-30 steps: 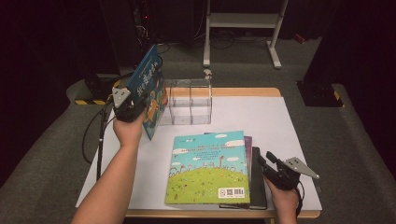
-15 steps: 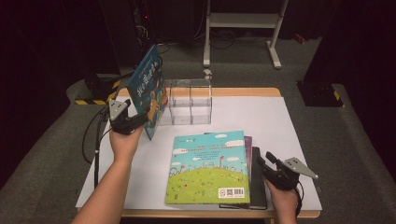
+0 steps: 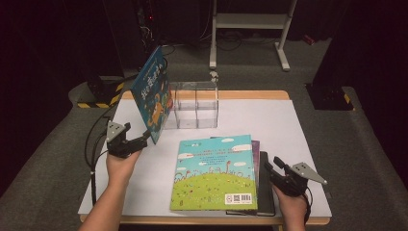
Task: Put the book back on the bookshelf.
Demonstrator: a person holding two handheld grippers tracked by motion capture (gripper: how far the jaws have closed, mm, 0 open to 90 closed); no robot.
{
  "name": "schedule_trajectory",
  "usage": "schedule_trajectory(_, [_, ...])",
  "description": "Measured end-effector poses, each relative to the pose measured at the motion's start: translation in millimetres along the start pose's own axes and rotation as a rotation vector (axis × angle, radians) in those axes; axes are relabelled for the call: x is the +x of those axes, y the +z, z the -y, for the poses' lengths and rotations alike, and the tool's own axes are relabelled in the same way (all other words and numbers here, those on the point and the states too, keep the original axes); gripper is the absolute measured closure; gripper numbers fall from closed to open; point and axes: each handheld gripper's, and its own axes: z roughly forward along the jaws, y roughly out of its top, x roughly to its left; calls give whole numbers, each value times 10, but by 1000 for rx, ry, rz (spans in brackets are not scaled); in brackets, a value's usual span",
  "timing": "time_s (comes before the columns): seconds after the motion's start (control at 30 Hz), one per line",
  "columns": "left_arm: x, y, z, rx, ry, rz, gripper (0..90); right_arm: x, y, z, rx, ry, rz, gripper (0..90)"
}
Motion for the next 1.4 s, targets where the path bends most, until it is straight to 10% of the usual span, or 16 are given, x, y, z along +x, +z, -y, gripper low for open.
schedule_trajectory(0.8, [-150,-79,691,286,43,151,90,23,17,6,11,-11,2,526])
schedule_trajectory(1.4, [-879,15,870,462,107,357,105,199,-22,-138,43,-64,-47,444])
